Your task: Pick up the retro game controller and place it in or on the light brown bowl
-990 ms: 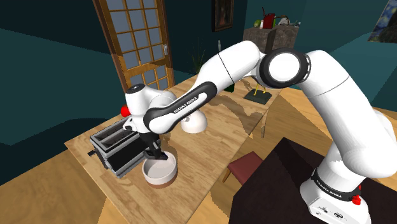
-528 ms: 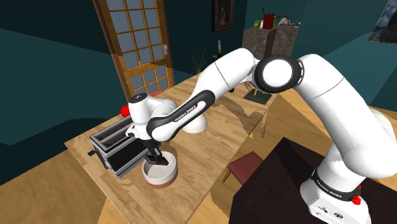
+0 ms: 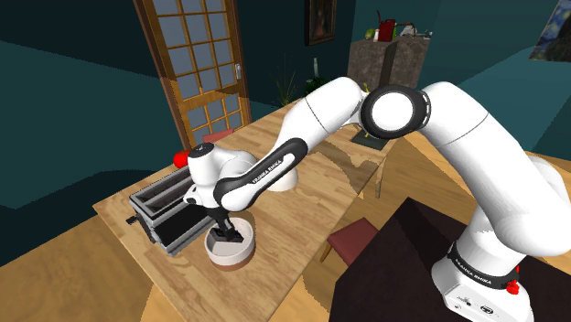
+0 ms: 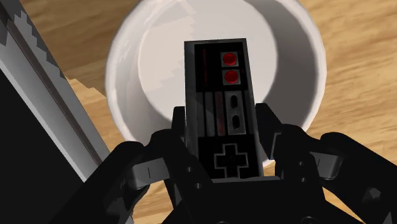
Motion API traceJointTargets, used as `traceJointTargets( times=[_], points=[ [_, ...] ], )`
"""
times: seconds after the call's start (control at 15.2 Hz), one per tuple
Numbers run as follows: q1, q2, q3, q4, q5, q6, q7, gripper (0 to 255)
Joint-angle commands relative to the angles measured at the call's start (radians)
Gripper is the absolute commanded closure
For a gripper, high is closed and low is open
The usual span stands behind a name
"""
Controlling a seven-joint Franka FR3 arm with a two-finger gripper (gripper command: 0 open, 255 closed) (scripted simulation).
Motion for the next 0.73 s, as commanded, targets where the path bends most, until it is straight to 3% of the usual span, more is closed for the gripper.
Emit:
traceJointTargets(
  times=[0.0,0.2,0.26,0.66],
  points=[
    [0.0,0.0,0.0,0.0,0.0,0.001,0.0,255],
    [0.0,0.0,0.0,0.0,0.0,0.001,0.0,255],
    [0.0,0.0,0.0,0.0,0.0,0.001,0.0,0],
    [-0.006,-0.021,0.009,-0.004,0.008,-0.017,-0.003,0]
  ],
)
